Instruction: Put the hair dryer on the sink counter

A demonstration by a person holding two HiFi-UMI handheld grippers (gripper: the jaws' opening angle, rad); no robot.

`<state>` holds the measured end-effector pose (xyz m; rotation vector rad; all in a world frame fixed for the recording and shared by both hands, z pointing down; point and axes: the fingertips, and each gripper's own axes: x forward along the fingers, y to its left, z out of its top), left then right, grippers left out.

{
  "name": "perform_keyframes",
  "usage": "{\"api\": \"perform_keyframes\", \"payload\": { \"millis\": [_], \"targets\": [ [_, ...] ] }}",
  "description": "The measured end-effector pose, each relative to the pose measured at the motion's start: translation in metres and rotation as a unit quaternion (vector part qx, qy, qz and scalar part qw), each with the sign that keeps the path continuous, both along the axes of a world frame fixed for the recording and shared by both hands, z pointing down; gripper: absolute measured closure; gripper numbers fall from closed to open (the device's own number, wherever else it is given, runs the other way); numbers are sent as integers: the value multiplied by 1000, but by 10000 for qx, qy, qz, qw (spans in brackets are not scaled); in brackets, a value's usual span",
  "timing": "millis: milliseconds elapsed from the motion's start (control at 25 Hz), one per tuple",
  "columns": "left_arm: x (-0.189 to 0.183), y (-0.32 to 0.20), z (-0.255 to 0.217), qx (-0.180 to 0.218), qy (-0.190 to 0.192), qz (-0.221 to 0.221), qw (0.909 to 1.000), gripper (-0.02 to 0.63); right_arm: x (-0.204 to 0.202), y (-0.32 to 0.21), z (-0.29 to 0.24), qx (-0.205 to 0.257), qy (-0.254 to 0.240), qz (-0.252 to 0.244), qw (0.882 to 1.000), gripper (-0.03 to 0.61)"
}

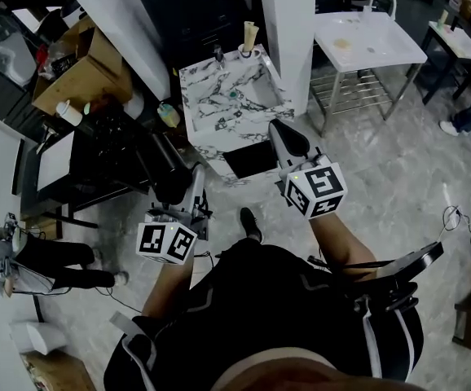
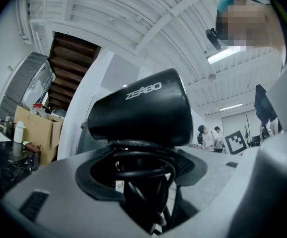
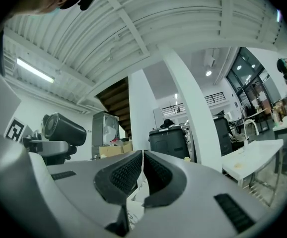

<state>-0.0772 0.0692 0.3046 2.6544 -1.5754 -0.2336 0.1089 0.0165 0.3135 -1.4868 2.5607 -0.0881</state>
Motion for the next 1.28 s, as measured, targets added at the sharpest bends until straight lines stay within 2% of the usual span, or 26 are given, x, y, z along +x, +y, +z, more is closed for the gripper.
{"api": "perform_keyframes", "payload": {
  "millis": [120,520,760,1040,1200,1280],
  "targets": [
    [-5,-21,5,-55,95,35,9999,328,-2,-18,2,-17,45,153,9999,554],
    [-17,-96,18,-310,180,219,9991,328,-17,-83,3,-122,223,180,9995,554],
    [-19,-140,27,-336,268,527,9977,328,-28,-135,29,-531,497,370,9967,554],
    [-42,-192,33,-404,571,646,9955,328,-47,-181,22,-524,796,444,9945,554],
    [-52,-213,34,-332,550,661,9957,330,-61,-203,15,-251,1271,480,9904,554],
    [-57,-223,37,-366,570,706,9952,330,-69,-212,14,-237,1188,446,9916,554]
  ]
}}
